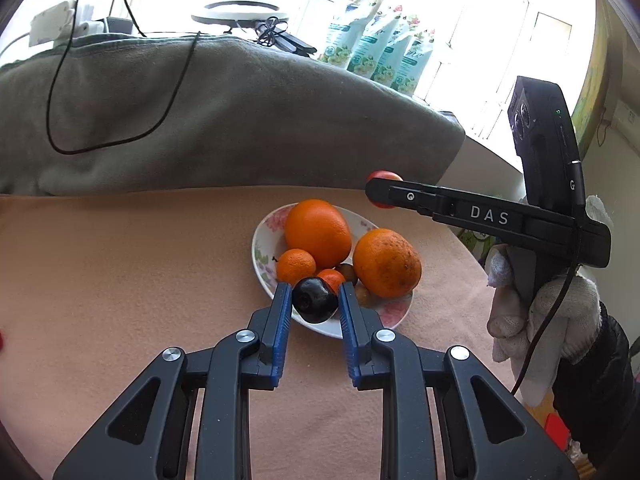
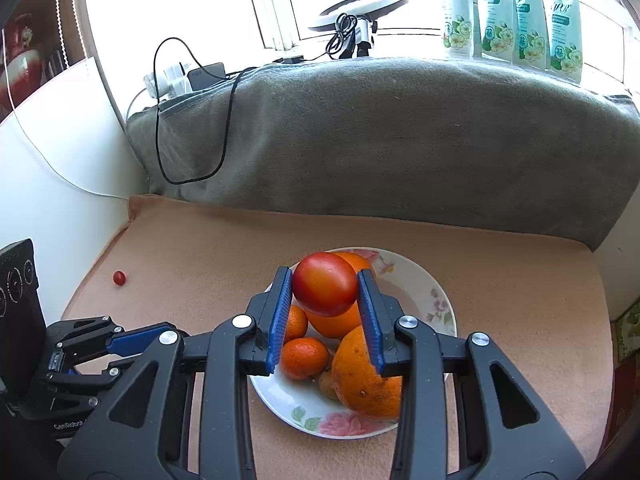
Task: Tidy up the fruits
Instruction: 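Carry the black fruit and cherry tomato with both tools over the plate, then open both tools, dropping the black fruit and tomato onto the plate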
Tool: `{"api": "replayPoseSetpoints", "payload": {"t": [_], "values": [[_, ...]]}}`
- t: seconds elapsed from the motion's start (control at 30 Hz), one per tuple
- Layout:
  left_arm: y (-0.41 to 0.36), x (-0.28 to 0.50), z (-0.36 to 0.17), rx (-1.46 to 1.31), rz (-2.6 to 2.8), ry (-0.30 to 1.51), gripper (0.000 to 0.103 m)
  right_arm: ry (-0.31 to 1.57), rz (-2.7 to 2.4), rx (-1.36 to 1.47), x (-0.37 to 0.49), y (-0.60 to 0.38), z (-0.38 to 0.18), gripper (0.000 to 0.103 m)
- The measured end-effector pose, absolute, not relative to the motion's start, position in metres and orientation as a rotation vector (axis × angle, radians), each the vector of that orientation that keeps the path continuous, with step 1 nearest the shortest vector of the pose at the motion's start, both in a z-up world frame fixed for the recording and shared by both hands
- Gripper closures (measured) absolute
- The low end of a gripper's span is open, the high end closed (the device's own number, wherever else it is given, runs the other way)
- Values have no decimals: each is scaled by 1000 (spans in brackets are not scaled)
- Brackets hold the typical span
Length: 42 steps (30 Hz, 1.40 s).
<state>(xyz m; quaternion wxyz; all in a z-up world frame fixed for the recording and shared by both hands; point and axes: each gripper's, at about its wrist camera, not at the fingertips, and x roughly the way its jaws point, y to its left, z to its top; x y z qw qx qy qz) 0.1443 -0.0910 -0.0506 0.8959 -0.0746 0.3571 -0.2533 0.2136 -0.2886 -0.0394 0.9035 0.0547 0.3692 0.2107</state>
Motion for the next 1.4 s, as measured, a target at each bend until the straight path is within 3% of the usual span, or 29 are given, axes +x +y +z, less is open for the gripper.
{"api": "replayPoseSetpoints", "payload": {"t": [0.5, 1.3, 1.4], "values": [[-141, 153, -64, -101, -589, 793, 81, 824, 395, 179, 241, -317, -60, 68], [-154, 163, -65, -59, -573, 793, 81, 857, 413, 183, 251, -312, -69, 68], [-154, 166, -65, -55, -571, 793, 80, 854, 413, 181, 251, -312, -68, 62]]}}
